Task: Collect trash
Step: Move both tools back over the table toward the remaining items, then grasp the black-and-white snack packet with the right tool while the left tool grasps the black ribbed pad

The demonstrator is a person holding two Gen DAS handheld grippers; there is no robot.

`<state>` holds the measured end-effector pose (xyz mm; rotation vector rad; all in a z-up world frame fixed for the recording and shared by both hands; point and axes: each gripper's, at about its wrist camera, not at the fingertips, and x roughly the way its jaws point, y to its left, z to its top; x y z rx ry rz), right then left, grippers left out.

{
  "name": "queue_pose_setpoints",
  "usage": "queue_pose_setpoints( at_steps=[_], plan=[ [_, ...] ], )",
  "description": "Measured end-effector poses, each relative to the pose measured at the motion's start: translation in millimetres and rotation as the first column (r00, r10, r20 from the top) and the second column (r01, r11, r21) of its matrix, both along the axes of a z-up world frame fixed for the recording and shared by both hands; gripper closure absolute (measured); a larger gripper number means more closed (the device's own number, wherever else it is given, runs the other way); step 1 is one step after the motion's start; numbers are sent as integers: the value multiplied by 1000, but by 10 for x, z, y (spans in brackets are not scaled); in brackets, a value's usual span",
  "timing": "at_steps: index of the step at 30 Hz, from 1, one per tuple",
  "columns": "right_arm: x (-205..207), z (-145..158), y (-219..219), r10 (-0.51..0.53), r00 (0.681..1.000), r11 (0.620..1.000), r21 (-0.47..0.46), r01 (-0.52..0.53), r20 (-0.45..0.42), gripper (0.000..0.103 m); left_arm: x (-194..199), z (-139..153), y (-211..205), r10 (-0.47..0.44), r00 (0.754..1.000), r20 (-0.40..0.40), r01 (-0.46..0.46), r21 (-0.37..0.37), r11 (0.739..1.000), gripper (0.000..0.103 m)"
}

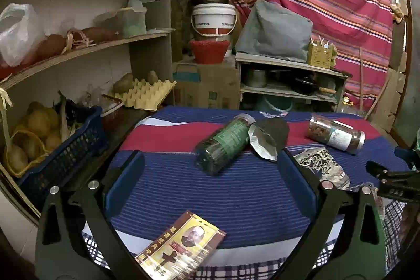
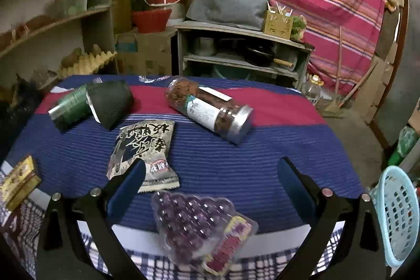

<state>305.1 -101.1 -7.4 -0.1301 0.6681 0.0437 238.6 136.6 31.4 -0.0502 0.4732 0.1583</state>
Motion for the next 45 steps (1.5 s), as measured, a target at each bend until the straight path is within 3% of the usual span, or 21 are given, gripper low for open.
queue_pose_setpoints(
  at_steps=[9,14,15,19,22,23,26,35,45],
  plan=[
    [430,-363,257,44,989,999,13,-43,-144,5,241,-155,159,-16,997,-82,10,-79,997,6],
    [512,-523,366,83,977,996,-20,-89,-197,9,357,-203,110,10,995,-99,-14,-41,999,6],
    [511,-545,368,96,974,995,-12,-101,-205,14,380,-208,88,17,995,-100,-20,-34,999,6],
    [479,-545,387,176,961,984,57,-168,-211,48,451,-229,21,12,994,-105,-15,-30,999,6],
    [429,-485,395,173,968,985,16,-173,-180,64,496,-245,-43,3,993,-121,-6,-22,1000,6],
    [426,-469,393,180,968,984,20,-179,-177,82,504,-245,-77,2,993,-122,-4,-17,1000,6],
    [402,-377,311,198,967,980,50,-192,-160,92,523,-226,-188,-11,994,-109,11,-1,1000,6],
    [276,12,-132,143,989,985,102,-138,-43,97,795,-148,-500,-84,991,-100,83,-14,996,6],
    [224,39,-884,33,999,992,126,-28,-39,97,1419,-307,-943,-150,975,-164,162,63,985,6]
  ],
)
